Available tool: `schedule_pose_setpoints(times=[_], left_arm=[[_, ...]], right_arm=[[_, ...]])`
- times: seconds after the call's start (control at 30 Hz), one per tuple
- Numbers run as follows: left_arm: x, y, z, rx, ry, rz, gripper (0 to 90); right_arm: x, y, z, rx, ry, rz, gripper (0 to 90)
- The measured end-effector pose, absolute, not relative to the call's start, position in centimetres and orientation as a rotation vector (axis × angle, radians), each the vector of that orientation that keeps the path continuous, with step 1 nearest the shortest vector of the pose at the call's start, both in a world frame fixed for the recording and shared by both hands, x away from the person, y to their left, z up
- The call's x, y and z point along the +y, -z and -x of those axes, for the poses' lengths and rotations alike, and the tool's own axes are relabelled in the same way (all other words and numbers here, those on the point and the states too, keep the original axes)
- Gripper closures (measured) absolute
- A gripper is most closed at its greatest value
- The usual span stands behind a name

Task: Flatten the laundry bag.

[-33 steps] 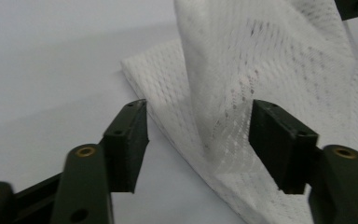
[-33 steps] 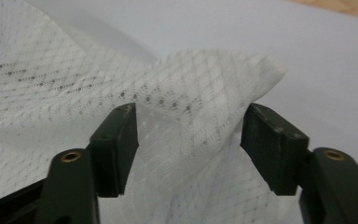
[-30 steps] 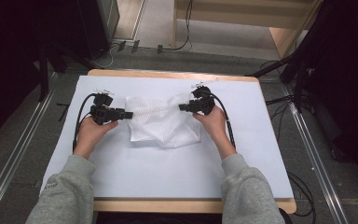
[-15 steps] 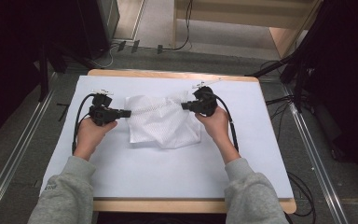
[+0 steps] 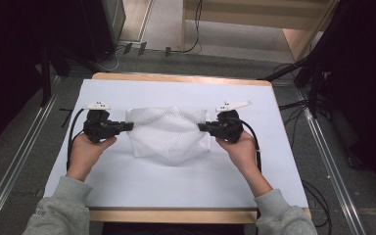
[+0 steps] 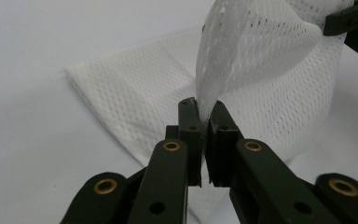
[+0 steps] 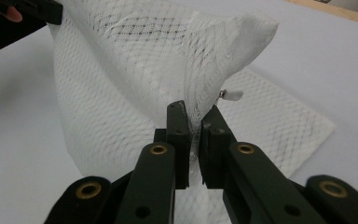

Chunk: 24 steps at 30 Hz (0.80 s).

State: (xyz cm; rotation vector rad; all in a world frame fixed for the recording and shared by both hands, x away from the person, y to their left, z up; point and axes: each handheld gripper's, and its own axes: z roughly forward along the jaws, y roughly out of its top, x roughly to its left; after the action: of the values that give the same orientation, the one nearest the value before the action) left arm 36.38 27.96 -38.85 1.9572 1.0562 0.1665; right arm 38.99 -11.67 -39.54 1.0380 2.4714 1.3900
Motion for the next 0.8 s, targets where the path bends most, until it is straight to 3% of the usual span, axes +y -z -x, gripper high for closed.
schedule_pose_setpoints(times=[0.47,0.8], left_arm=[[27.6,40.8,-32.7,1.024,-0.119,-2.026,85.5],[27.6,42.8,-31.6,1.045,-0.037,-2.073,83.3]], right_arm=[[-12.6,41.8,-33.9,2.536,-1.364,-1.025,85.9],[-12.9,43.2,-32.6,2.591,-1.302,-1.046,85.1]])
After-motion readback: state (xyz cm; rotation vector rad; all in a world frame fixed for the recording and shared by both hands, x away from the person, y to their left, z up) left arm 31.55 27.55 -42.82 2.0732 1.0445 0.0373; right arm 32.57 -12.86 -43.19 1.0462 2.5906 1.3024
